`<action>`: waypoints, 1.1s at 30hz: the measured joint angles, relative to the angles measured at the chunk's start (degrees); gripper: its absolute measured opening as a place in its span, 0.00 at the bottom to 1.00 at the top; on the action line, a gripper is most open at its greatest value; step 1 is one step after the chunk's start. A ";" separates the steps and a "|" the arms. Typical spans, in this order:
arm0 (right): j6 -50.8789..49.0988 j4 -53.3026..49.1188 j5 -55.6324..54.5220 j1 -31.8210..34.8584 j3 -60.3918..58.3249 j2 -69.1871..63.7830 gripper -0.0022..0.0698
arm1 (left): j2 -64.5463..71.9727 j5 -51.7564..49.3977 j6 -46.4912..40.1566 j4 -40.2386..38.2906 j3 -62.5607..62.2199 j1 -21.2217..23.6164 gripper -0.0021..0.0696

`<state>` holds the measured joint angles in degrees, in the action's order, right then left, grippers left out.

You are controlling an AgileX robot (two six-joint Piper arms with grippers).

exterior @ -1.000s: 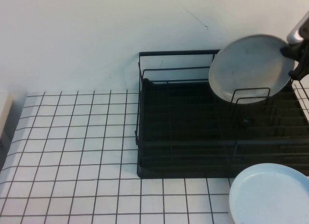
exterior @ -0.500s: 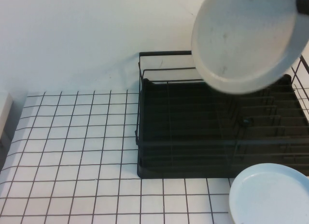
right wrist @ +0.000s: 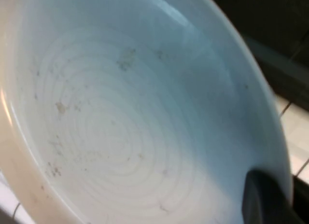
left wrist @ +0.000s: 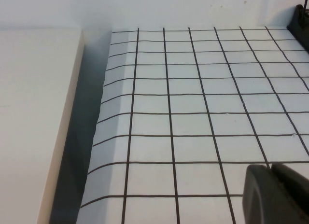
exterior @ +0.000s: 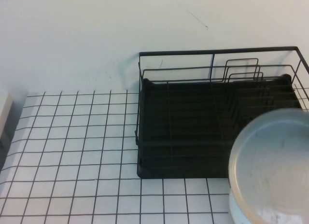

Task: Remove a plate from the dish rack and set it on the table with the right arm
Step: Place the plate from the table

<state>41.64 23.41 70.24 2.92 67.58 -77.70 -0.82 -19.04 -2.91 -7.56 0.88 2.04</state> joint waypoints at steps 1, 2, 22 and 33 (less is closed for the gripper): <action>-0.06 -0.27 -0.20 0.00 -2.14 0.11 0.06 | 0.00 0.00 0.00 0.00 0.00 0.00 0.02; -0.34 -0.36 -0.97 0.00 -4.77 0.35 0.06 | 0.00 0.00 0.00 0.00 0.00 0.00 0.02; -1.70 -3.10 -19.51 0.00 -17.58 -4.61 0.06 | 0.00 0.00 0.00 0.00 0.00 0.00 0.02; -1.26 -3.20 -21.10 0.00 -17.58 -7.26 0.23 | 0.00 0.00 0.00 0.00 0.00 0.00 0.02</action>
<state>40.37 20.21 49.14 2.92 50.00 -84.97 -0.82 -19.04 -2.91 -7.56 0.88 2.04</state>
